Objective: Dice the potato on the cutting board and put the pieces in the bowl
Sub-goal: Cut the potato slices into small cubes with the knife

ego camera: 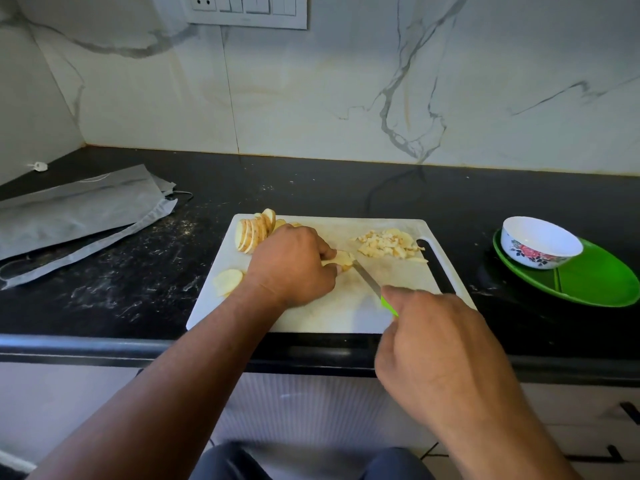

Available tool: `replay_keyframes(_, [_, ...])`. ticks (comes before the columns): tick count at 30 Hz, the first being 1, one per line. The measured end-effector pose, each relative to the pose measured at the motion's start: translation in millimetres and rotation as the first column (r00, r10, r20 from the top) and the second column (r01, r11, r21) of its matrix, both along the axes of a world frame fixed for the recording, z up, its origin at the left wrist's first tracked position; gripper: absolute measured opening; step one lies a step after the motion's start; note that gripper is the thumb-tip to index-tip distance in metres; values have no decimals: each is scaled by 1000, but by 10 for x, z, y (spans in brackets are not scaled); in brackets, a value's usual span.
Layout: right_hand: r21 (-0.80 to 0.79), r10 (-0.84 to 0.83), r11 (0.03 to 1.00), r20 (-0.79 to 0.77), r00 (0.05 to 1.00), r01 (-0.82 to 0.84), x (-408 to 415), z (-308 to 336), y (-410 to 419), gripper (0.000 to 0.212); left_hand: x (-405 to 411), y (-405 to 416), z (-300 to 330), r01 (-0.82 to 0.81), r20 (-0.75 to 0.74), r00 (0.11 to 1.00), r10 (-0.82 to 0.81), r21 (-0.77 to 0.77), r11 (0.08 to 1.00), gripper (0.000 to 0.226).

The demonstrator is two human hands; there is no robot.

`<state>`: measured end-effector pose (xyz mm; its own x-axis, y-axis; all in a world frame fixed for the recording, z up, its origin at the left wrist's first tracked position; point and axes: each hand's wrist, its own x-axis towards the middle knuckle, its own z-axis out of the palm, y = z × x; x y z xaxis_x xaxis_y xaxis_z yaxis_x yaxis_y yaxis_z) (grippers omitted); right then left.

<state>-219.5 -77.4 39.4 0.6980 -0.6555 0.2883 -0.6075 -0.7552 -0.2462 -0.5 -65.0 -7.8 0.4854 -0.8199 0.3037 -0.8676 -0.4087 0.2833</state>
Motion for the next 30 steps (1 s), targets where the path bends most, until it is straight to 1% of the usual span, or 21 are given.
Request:
replay_keyframes(3, [-33, -13, 999, -15, 1000, 12, -115, 67, 63, 41, 6, -1, -11, -3, -11, 1000, 3, -7, 1000, 36])
replay_keyframes(7, [-86, -31, 996, 46, 998, 34, 37, 106, -13, 46, 15, 15, -35, -35, -111, 993, 28, -60, 998, 30])
replay_keyframes(9, [-84, -35, 996, 59, 998, 40, 199, 38, -98, 44, 12, 24, -38, -53, -152, 988, 41, -73, 996, 27])
replay_keyframes(12, [-44, -30, 998, 60, 998, 33, 370, -56, -149, 39, 4, 33, -33, -51, -152, 988, 40, -70, 996, 27])
replay_keyframes(14, [-13, -17, 1000, 43, 999, 18, 357, -102, -123, 42, 9, 36, -32, -49, -155, 987, 38, -68, 996, 28])
replay_keyframes(17, [-31, 1, 1000, -23, 1000, -2, 191, -124, -45, 45, 29, 29, -38, -37, -154, 988, 27, -66, 997, 29])
replay_keyframes(22, [-4, 8, 1000, -97, 995, -8, -64, 59, 104, 44, 36, 22, -36, -43, -173, 984, 33, -54, 998, 28])
replay_keyframes(26, [-101, -34, 994, -7, 999, 34, 155, 45, 0, 49, 18, 39, -35, -89, -227, 972, 69, -81, 993, 19])
replay_keyframes(30, [-61, -40, 997, 26, 999, 42, 461, -102, -123, 40, 9, 61, -31, -84, -216, 974, 65, -79, 993, 20])
